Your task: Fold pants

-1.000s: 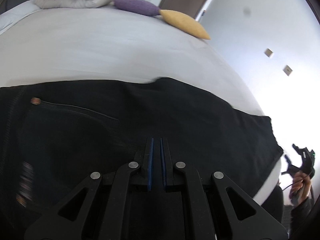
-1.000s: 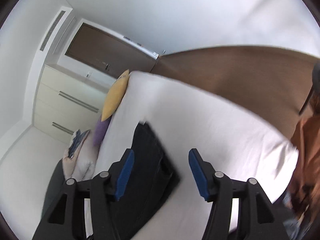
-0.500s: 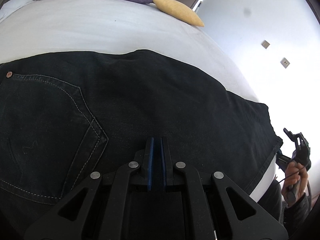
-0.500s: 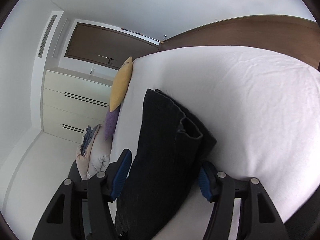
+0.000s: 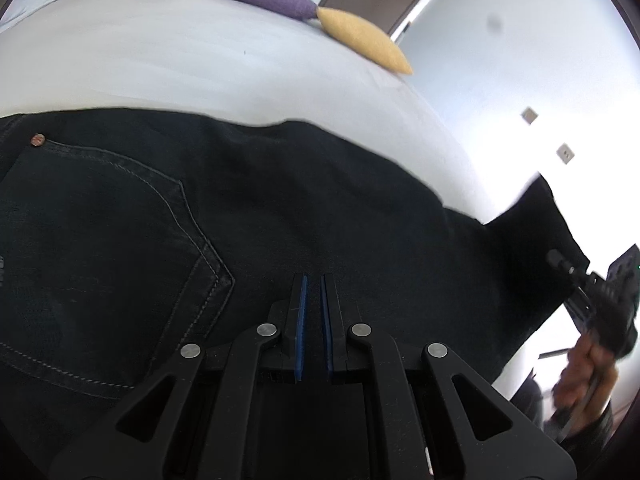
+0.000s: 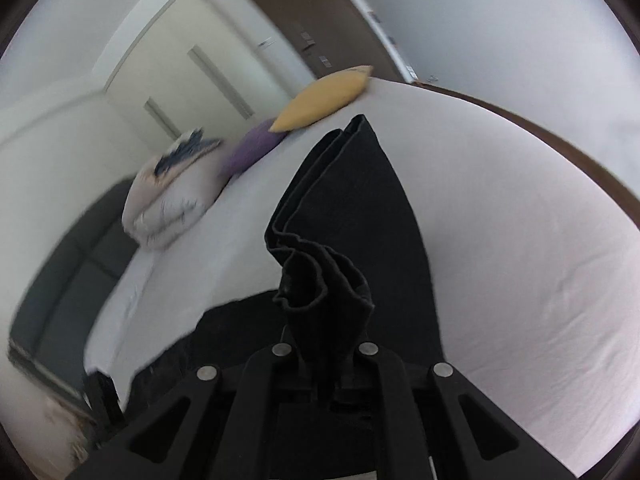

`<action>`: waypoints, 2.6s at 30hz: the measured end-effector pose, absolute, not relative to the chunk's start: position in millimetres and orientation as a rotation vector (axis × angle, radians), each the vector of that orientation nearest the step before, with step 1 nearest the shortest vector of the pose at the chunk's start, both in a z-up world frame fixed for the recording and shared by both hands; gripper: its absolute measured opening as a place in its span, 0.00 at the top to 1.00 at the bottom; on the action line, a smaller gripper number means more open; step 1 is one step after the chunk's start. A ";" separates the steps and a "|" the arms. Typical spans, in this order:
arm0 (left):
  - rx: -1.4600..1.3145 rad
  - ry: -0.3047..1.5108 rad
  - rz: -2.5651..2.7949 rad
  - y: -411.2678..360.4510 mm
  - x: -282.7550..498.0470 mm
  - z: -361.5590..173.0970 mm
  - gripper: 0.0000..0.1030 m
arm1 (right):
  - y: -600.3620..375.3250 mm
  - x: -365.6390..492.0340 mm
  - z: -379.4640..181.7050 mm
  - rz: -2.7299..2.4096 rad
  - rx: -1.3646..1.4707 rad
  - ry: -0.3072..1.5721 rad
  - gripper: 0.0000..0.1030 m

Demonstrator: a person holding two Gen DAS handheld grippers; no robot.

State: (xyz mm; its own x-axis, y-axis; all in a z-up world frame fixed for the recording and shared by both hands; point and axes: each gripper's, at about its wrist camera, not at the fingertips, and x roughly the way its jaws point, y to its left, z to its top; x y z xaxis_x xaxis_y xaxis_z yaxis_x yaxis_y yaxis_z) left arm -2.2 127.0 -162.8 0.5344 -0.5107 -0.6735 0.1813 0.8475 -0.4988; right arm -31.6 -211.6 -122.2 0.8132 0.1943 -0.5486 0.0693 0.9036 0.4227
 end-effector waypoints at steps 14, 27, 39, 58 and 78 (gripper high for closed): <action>-0.611 0.927 -0.498 139.8 9.5 -147.2 0.09 | -41.2 -13.9 -202.1 0.075 -0.302 0.710 0.93; -0.629 1.141 -0.634 65.1 65.0 -148.3 0.11 | -4.6 -50.3 -199.5 -0.010 -0.588 0.524 0.92; -0.514 1.165 -0.660 91.0 84.6 -143.1 0.87 | 38.8 -62.5 -210.0 0.105 -0.774 0.476 0.92; -0.461 1.154 -0.553 201.7 108.5 -150.7 0.90 | 83.5 -46.1 -230.2 0.257 -0.866 0.568 0.91; -0.083 1.051 -0.400 145.9 62.3 -154.2 0.85 | -54.4 -71.5 -167.8 0.555 -0.147 0.829 0.53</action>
State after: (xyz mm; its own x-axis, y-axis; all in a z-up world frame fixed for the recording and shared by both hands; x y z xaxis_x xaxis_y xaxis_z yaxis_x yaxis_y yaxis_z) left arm 62.3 145.9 -154.2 0.4320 -0.3597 -0.8270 0.2811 0.9250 -0.2555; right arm -71.5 -54.4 -167.8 0.5435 0.4099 -0.7326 -0.5214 0.8488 0.0881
